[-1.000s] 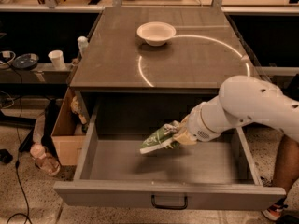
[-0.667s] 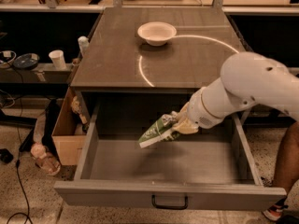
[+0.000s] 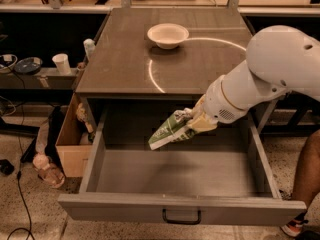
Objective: Pick green jalapeno chip bag from top drawer and place on counter
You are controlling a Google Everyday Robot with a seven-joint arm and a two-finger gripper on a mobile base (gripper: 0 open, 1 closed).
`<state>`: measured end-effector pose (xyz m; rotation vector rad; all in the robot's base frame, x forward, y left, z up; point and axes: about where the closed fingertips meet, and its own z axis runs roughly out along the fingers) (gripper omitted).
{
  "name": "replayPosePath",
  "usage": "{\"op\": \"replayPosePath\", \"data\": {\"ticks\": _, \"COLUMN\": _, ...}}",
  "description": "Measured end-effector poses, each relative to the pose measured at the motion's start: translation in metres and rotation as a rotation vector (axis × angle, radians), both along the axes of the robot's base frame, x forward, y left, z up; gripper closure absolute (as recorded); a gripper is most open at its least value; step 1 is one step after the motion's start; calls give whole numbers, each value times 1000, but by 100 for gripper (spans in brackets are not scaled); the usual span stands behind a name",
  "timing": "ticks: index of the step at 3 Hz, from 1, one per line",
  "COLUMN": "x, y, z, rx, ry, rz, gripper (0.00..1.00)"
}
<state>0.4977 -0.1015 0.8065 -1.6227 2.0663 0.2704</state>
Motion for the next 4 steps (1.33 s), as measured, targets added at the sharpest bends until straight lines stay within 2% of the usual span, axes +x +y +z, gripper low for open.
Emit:
{"op": "replayPosePath", "data": {"ticks": 1, "x": 0, "y": -1, "z": 22, "rx": -11, "ry": -10, "rz": -10, "gripper": 100}}
{"op": "replayPosePath", "data": {"ticks": 2, "x": -5, "y": -3, "z": 78, "rx": -17, "ry": -85, "rz": -11, "gripper": 100}}
{"op": "replayPosePath", "data": {"ticks": 4, "x": -17, "y": -3, "z": 156, "rx": -29, "ry": -219, "rz": -11, "gripper": 100}}
